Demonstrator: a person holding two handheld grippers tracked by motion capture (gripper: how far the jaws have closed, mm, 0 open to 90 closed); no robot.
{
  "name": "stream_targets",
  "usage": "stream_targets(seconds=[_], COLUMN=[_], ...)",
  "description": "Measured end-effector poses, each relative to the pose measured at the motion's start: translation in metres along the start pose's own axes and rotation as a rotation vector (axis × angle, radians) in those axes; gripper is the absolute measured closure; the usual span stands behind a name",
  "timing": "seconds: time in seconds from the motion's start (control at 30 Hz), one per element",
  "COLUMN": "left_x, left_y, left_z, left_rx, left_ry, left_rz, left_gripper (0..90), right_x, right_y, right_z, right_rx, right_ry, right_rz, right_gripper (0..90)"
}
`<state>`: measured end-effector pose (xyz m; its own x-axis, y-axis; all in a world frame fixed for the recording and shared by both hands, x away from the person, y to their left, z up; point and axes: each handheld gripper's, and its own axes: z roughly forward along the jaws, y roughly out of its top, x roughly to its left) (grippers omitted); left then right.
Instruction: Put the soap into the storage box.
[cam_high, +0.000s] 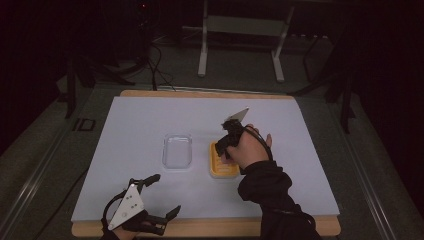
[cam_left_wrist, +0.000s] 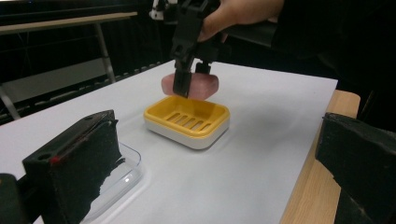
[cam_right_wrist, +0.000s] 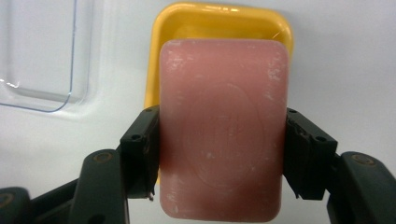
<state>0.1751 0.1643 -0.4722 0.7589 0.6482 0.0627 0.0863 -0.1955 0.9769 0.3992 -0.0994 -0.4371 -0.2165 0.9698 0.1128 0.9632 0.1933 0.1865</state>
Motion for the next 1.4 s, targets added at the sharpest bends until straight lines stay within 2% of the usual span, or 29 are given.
stream_targets(seconds=[0.23,0.53,0.77,0.83,1.0,1.07,1.2,1.33,1.4], left_x=[-0.001,-0.001,-0.002,-0.002,-0.002,-0.002,-0.002,-0.002,-0.002], left_y=[0.000,0.000,0.000,0.000,0.000,0.000,0.000,0.000,0.000], left_z=[0.000,-0.001,0.000,0.000,0.000,0.000,0.000,0.001,0.001], left_rx=[0.000,0.002,0.005,0.006,0.009,0.008,0.008,0.008,0.008], left_ry=[-0.002,-0.005,-0.007,-0.006,-0.008,-0.009,-0.008,-0.008,-0.008], left_rz=[0.004,0.013,0.015,0.016,0.015,0.015,0.013,0.011,0.010], left_gripper=[0.5,0.5,0.5,0.5,0.5,0.5,0.5,0.5,0.5], right_x=[0.005,0.007,0.008,0.008,0.008,0.009,0.009,0.007,0.006], right_y=[0.001,0.002,0.003,0.003,0.003,0.003,-0.001,-0.008,-0.012], right_z=[0.021,0.043,0.046,0.047,0.037,0.028,0.018,0.012,0.011], right_rx=[0.018,0.054,0.063,0.072,0.049,0.026,0.020,0.013,0.008], right_ry=[0.006,-0.022,-0.033,-0.019,-0.018,-0.009,0.007,-0.030,-0.028], right_rz=[0.016,0.029,0.016,0.013,0.002,-0.013,-0.063,-0.181,-0.228], right_gripper=[37.7,37.7,37.4,36.4,35.1,34.5,32.6,31.9,31.7])
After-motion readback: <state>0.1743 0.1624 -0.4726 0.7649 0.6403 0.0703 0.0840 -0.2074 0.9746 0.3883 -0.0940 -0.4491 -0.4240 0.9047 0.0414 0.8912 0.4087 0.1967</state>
